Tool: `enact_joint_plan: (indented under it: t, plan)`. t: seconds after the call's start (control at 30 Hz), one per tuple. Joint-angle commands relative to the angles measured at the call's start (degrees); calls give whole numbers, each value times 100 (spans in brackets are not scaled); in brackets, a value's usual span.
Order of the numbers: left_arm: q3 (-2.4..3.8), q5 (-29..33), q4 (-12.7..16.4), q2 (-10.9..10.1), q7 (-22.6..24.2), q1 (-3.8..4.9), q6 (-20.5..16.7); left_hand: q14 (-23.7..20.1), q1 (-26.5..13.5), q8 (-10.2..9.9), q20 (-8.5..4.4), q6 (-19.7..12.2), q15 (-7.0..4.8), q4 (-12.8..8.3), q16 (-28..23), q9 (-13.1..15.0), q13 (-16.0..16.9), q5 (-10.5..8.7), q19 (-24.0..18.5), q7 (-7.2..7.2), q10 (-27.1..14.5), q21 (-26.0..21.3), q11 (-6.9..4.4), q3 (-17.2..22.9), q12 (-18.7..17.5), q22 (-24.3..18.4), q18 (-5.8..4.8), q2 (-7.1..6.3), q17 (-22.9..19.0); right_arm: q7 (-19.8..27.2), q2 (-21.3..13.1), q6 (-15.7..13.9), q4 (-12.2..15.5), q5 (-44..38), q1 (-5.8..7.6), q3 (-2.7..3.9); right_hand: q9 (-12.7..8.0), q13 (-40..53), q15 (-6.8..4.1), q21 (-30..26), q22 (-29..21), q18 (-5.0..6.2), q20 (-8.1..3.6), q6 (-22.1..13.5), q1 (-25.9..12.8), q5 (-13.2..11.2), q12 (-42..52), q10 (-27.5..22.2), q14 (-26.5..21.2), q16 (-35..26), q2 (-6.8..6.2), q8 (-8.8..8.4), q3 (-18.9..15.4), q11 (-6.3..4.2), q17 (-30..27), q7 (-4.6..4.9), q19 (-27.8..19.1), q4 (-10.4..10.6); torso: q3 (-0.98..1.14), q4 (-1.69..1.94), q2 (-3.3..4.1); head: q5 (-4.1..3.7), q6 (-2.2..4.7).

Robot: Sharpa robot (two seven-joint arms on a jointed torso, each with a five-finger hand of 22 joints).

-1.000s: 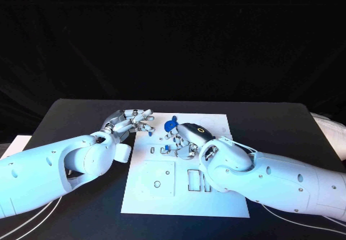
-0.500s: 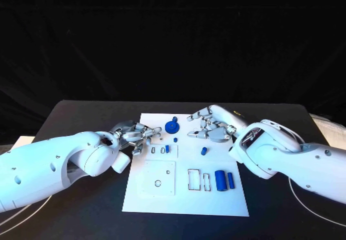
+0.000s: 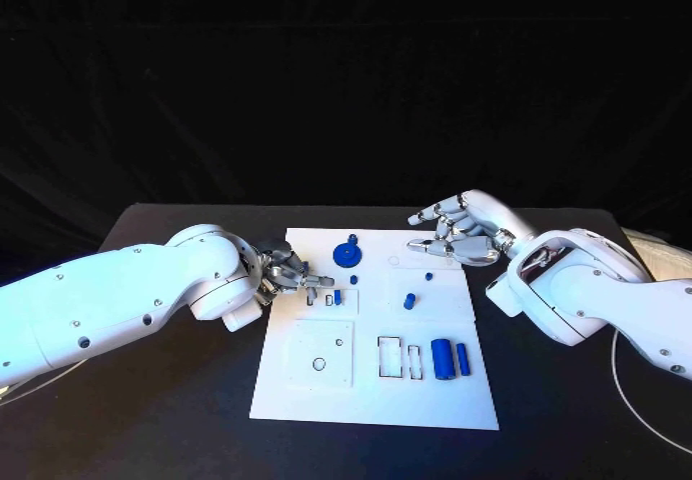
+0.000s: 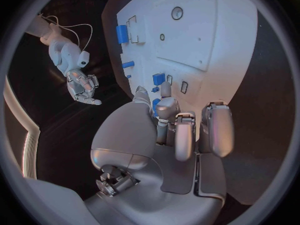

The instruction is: Assemble the parts on the task board

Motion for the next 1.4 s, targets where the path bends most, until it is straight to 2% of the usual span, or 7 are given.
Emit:
enact_joint_plan:
  t: [0.03, 0.13, 0.2, 0.43, 0.7, 0.93, 1.4]
  plan:
    - [2, -521, -73, 126, -549, 44, 382, 582, -78, 168, -4, -64, -49, -2, 17, 158, 80, -30, 48, -12, 58, 58, -3, -68, 68, 81, -94, 3, 1506, 39, 20, 4, -24, 206, 4, 1, 6, -11, -21, -7, -1, 20, -38, 55, -5, 35, -43, -9, 357, -20, 42, 34, -42, -43, 521, 0, -16, -5, 12, -7, -2, 17, -18]
    - [2, -555, -195, 299, -608, 78, 515, 582, -113, 415, -15, -217, -69, -11, 17, 420, 139, -66, 59, -32, 65, 90, -17, -179, 114, 139, -103, 38, 1506, 5, 42, 25, -51, 203, 6, 1, 6, -17, -22, -10, -7, 21, -39, 60, -12, 37, -47, -10, 357, -22, 43, 36, -48, -44, 519, -1, -18, -1, 8, -5, -2, 53, -44]
    - [3, -565, -269, 393, -632, 91, 593, 582, -154, 485, -22, -258, -72, 10, 17, 498, 157, -72, 62, -35, 67, 99, -23, -235, 126, 156, -105, 35, 1506, -12, 52, 35, -64, 200, 6, 0, 6, -20, -22, -10, -7, 21, -40, 62, -14, 37, -50, -11, 357, -23, 43, 36, -50, -44, 518, -1, -18, 0, 7, -9, 2, 73, -50]
    - [3, -617, -553, 682, -715, 151, 927, 582, -214, 629, -36, -330, -87, 1, 17, 659, 198, -85, 83, -57, 80, 133, -36, -349, 155, 224, -117, 17, 1506, -64, 82, 71, -100, 179, 7, -2, 4, -62, -26, -21, -26, 24, -45, 74, -46, 42, -92, -29, 352, -42, 45, 35, -79, -47, 493, -5, -25, 19, 2, 2, 4, 65, -62]
    - [4, -935, -809, 944, -801, 187, 1287, 582, -276, 691, -46, -372, -96, 6, 17, 736, 196, -88, 82, -65, 73, 137, -44, -413, 149, 233, -118, 29, 1506, -103, 78, 71, -121, 149, 7, -3, 0, -133, -28, -40, -58, 30, -48, 80, -70, 77, -169, -73, 347, -58, 46, 29, -109, -48, 475, -7, -40, 36, -3, -4, 8, 46, -72]
    - [5, -1002, -996, 1138, -848, 194, 1559, 582, -288, 722, -51, -388, -100, 0, 17, 774, 227, -88, 98, -71, 88, 159, -49, -439, 172, 276, -127, 33, 1506, -124, 97, 99, -139, 143, 7, -7, -1, -147, -28, -42, -61, 31, -49, 81, -78, 87, -184, -81, 346, -61, 46, 27, -119, -49, 471, -7, -41, 41, 2, -1, 11, 37, -89]
    - [4, -1012, -1131, 1282, -863, 195, 1647, 582, -118, 833, -62, -448, -109, -38, 17, 917, 264, -76, 121, -87, 111, 194, -60, -424, 200, 346, -139, 124, 1506, -148, 134, 150, -166, 142, 7, -10, -2, -154, -29, -46, -67, 32, -50, 83, -86, 95, -188, -83, 345, -67, 49, 26, -126, -49, 464, -8, -44, 47, -3, 4, 8, 24, -119]
